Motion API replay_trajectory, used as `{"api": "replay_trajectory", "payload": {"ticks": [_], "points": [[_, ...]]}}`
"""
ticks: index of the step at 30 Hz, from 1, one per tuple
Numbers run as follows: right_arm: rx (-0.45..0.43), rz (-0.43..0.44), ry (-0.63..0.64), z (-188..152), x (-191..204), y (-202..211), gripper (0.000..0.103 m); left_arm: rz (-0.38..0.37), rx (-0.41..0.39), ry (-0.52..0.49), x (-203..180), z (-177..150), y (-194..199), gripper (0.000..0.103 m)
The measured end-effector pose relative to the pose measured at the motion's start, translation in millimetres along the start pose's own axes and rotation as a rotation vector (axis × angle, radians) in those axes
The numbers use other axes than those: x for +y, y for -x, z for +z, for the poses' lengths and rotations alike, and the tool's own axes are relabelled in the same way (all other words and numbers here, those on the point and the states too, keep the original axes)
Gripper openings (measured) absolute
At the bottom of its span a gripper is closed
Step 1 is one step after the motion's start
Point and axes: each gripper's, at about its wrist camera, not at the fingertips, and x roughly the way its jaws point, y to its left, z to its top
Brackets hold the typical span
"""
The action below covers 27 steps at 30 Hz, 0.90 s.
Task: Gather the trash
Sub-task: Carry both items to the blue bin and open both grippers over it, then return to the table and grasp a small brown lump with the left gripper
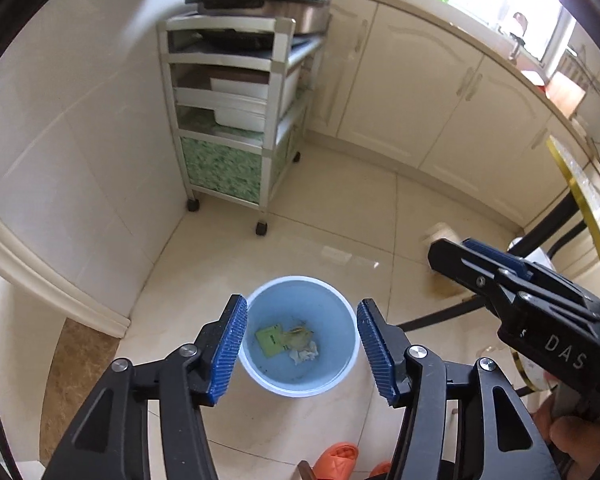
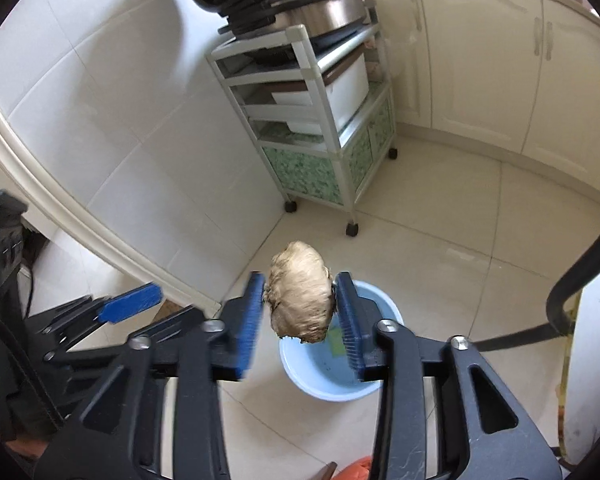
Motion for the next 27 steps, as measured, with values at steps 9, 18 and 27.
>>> {"api": "replay_trajectory", "payload": {"ticks": [9,18,27], "points": [[-0.134,-0.134,0.044,7,4,94,0.088,-0.028,-0.125,-0.057,-41,-12,64,0.062],[-0.346,-0.357,0.022,-4,-31,245,0.099,-0.137,-0.274,-0.255,-154,-42,133,0.087],[-0.437,-0.585,-0.181,-54,-130,373,0.103,-0.254,-0.275,-0.435,-279,-70,138,0.094]]}}
